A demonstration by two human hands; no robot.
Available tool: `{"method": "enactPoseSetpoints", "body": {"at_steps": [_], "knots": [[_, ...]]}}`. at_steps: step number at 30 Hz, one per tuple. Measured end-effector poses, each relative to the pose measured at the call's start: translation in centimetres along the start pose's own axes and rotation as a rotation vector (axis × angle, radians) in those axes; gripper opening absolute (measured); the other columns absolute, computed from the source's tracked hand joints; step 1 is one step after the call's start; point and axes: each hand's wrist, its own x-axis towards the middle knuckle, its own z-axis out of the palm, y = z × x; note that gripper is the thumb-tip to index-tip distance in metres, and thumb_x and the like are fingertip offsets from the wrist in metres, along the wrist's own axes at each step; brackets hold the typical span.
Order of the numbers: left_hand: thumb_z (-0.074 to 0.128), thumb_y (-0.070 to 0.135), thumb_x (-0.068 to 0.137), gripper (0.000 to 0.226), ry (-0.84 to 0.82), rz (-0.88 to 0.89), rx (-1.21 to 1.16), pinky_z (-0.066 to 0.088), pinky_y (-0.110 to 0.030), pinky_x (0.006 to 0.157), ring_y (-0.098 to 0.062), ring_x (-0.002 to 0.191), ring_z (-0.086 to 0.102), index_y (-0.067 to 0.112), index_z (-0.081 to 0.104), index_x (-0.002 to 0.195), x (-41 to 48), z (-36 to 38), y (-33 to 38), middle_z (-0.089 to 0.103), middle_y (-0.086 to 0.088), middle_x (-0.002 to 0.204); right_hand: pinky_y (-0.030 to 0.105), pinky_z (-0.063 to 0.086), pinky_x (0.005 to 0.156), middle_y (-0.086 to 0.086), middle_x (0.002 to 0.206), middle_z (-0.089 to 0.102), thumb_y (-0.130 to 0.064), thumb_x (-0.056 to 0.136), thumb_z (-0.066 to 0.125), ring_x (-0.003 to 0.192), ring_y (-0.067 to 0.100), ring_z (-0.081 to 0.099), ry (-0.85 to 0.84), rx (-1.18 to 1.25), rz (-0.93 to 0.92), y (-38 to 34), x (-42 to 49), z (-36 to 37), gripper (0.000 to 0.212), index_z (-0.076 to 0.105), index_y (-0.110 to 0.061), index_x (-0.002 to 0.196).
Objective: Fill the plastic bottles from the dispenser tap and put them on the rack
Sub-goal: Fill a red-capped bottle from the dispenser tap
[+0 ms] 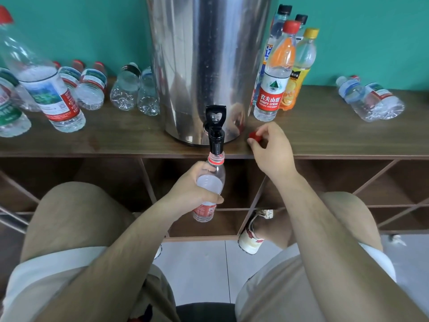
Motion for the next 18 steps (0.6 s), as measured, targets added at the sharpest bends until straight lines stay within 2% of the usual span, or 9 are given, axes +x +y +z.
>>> {"method": "enactPoseSetpoints", "body": {"at_steps": [4, 7, 9, 11, 13, 14, 16, 18], "knots": [[0.093, 0.013, 0.07, 0.073, -0.007, 0.036, -0.015, 0.058, -0.046, 0.099, -0.022, 0.112, 0.064, 0.038, 0.054, 0.126, 0.0, 0.0, 0.2, 0.064, 0.006, 0.119, 0.024, 0.046, 0.093, 0.0, 0.122, 0.06, -0.023, 0.095, 0.075, 0.11, 0.013, 0.057, -0.033, 0.016, -0.01, 0.0, -0.1, -0.3, 0.028, 0.059, -0.017, 0.117], [0.093, 0.013, 0.071, 0.072, -0.011, 0.044, -0.017, 0.057, -0.046, 0.1, -0.023, 0.113, 0.064, 0.036, 0.054, 0.126, 0.0, -0.1, 0.3, 0.064, 0.006, 0.119, 0.022, 0.04, 0.1, 0.005, 0.136, 0.055, -0.024, 0.099, 0.07, 0.12, 0.013, 0.052, -0.015, -0.037, -0.05, -0.5, -0.9, -0.9, 0.038, 0.06, -0.009, 0.133], [0.092, 0.012, 0.072, 0.071, -0.008, 0.045, -0.013, 0.057, -0.047, 0.1, -0.023, 0.114, 0.064, 0.036, 0.053, 0.127, 0.0, -0.1, 0.4, 0.063, 0.005, 0.12, 0.031, 0.044, 0.106, 0.011, 0.131, 0.059, -0.018, 0.103, 0.063, 0.121, 0.024, 0.055, 0.103, -0.056, -0.178, -1.6, -1.6, -1.6, 0.029, 0.064, -0.004, 0.129], [0.091, 0.01, 0.073, 0.072, -0.009, 0.048, -0.017, 0.056, -0.05, 0.101, -0.025, 0.115, 0.064, 0.034, 0.053, 0.129, 0.1, -0.1, 0.4, 0.063, 0.002, 0.122, 0.034, 0.045, 0.104, 0.01, 0.122, 0.064, -0.011, 0.104, 0.058, 0.117, 0.025, 0.056, 0.162, -0.002, -0.393, -3.5, -2.2, -2.6, 0.022, 0.067, -0.003, 0.123], [0.089, 0.007, 0.073, 0.072, -0.02, 0.059, -0.031, 0.055, -0.054, 0.103, -0.027, 0.117, 0.063, 0.029, 0.053, 0.131, 0.3, 0.0, 0.4, 0.063, -0.003, 0.123, 0.031, 0.047, 0.102, 0.004, 0.122, 0.064, -0.013, 0.106, 0.056, 0.118, 0.016, 0.058, 0.09, 0.15, -0.556, -5.9, -2.8, -3.4, 0.025, 0.065, -0.006, 0.128], [0.089, 0.005, 0.073, 0.072, -0.025, 0.065, -0.039, 0.054, -0.056, 0.104, -0.029, 0.118, 0.063, 0.026, 0.053, 0.132, 0.4, 0.0, 0.5, 0.063, -0.005, 0.124, 0.03, 0.049, 0.1, 0.001, 0.125, 0.064, -0.019, 0.106, 0.058, 0.119, 0.012, 0.059, 0.017, 0.222, -0.575, -7.2, -3.0, -3.8, 0.031, 0.062, -0.009, 0.135], [0.088, 0.004, 0.074, 0.074, -0.026, 0.063, -0.06, 0.053, -0.056, 0.105, -0.027, 0.121, 0.062, 0.027, 0.053, 0.134, 0.6, 0.1, 0.5, 0.064, -0.004, 0.126, 0.03, 0.05, 0.101, -0.004, 0.134, 0.062, -0.034, 0.103, 0.062, 0.125, 0.013, 0.06, -0.148, 0.272, -0.53, -9.5, -3.2, -4.3, 0.05, 0.05, -0.017, 0.148], [0.087, 0.003, 0.074, 0.075, -0.031, 0.059, -0.082, 0.052, -0.055, 0.106, -0.025, 0.122, 0.061, 0.03, 0.052, 0.135, 0.6, 0.1, 0.4, 0.063, -0.003, 0.128, 0.035, 0.051, 0.105, -0.005, 0.138, 0.063, -0.039, 0.1, 0.067, 0.127, 0.011, 0.061, -0.277, 0.196, -0.498, -11.0, -2.8, -4.6, 0.059, 0.045, -0.021, 0.152]]}}
